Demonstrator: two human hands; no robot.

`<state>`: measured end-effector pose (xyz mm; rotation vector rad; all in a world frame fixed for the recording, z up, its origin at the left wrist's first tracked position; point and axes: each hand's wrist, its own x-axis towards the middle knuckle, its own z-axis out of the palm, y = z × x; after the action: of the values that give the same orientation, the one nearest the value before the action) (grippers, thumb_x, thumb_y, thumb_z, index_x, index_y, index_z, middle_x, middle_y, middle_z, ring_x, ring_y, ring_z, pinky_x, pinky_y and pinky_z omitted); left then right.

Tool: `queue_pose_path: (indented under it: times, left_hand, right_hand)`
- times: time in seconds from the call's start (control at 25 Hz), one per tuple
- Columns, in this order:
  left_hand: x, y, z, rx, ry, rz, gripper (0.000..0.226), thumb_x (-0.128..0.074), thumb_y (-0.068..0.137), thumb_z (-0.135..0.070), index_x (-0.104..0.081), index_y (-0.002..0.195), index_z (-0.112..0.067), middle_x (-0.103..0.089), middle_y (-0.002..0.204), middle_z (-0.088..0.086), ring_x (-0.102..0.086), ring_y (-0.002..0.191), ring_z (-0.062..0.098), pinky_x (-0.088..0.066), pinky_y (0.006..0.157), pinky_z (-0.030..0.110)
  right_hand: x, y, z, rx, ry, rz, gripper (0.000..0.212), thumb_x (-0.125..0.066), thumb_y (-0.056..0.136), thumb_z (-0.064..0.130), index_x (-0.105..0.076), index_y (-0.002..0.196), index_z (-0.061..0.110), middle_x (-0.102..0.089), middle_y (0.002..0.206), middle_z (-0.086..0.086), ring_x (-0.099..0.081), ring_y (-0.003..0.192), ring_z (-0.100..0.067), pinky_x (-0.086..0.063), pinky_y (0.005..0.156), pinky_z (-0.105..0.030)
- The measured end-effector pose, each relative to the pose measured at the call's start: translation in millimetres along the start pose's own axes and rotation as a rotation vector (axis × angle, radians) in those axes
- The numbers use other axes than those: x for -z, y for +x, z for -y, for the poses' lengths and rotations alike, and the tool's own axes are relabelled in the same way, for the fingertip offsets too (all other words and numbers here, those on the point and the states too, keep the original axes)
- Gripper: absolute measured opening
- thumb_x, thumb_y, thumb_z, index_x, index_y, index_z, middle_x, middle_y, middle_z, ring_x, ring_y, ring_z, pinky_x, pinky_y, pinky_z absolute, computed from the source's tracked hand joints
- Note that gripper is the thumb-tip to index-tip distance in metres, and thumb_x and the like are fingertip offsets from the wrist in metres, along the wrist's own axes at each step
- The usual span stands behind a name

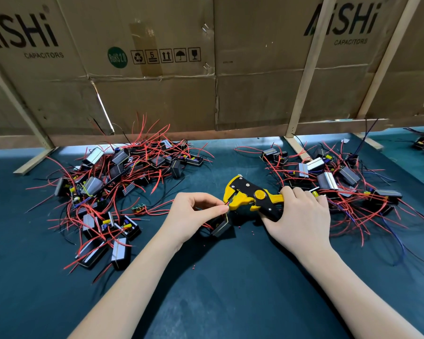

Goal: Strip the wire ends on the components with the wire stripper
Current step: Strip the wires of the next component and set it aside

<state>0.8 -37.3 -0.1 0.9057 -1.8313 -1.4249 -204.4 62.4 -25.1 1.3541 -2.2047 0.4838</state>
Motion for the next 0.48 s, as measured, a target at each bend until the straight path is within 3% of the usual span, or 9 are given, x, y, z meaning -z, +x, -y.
queue_pose_path:
  times: [0.48]
  left_hand:
    - [3.8, -0.2, -2.2, 0.015, 0.04, 0.047, 0.008, -0.072, 0.087, -0.012, -0.078, 0.083, -0.008, -0.075, 0.079, 0.009, -0.065, 0.069, 0.01, -0.052, 0.07, 0.019]
  right_hand:
    - [3.1, -0.7, 0.6, -0.001, 0.04, 0.023, 0.047, -0.078, 0.062, 0.051, -0.062, 0.08, 0.011, -0.063, 0.072, -0.005, -0.063, 0.072, -0.031, -0.036, 0.072, -0.039]
